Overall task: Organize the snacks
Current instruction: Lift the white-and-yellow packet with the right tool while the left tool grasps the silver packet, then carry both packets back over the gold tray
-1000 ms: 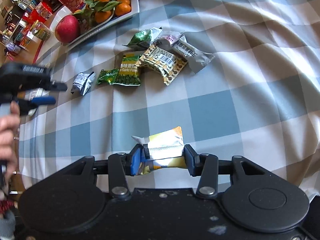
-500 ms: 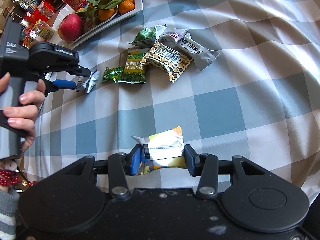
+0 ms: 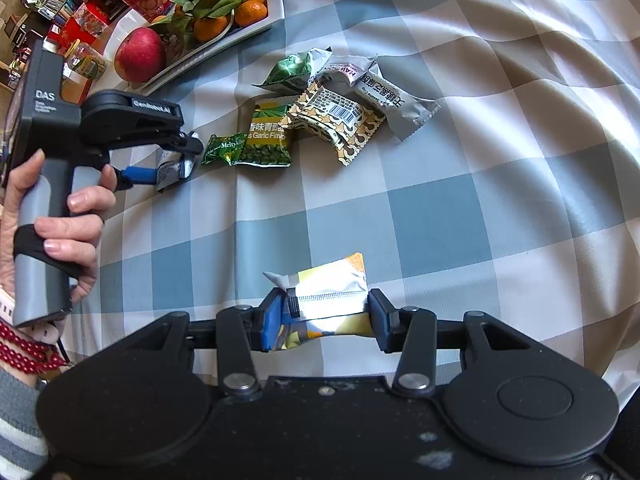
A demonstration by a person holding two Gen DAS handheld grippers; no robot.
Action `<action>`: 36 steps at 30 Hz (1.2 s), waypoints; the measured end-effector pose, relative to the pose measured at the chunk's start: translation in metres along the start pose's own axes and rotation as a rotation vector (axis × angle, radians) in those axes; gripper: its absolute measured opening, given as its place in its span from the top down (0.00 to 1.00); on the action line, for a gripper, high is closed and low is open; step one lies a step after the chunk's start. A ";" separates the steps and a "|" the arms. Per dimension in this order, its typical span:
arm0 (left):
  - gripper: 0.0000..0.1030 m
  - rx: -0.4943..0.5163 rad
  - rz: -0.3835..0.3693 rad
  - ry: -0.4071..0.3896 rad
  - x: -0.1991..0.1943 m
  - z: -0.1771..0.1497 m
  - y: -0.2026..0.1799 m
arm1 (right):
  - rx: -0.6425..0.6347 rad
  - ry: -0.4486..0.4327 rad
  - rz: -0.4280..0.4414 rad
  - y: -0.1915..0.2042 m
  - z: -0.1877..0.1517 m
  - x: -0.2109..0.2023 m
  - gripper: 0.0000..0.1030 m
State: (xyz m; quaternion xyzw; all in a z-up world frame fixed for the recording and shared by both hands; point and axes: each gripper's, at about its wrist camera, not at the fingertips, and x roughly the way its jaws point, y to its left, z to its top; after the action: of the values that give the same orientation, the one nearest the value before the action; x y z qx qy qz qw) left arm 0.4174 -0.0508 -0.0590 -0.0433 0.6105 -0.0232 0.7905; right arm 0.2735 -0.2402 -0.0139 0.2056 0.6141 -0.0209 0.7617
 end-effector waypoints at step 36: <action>0.49 0.005 -0.036 0.067 -0.136 -0.184 0.017 | 0.003 -0.143 -0.011 -0.026 -0.010 -0.014 0.54</action>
State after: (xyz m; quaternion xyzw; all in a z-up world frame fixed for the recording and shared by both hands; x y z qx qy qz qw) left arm 0.2046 -0.0290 0.0238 -0.0513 0.6359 -0.0402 0.7690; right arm 0.2531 -0.2634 -0.0096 0.2013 0.5593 -0.0403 0.8031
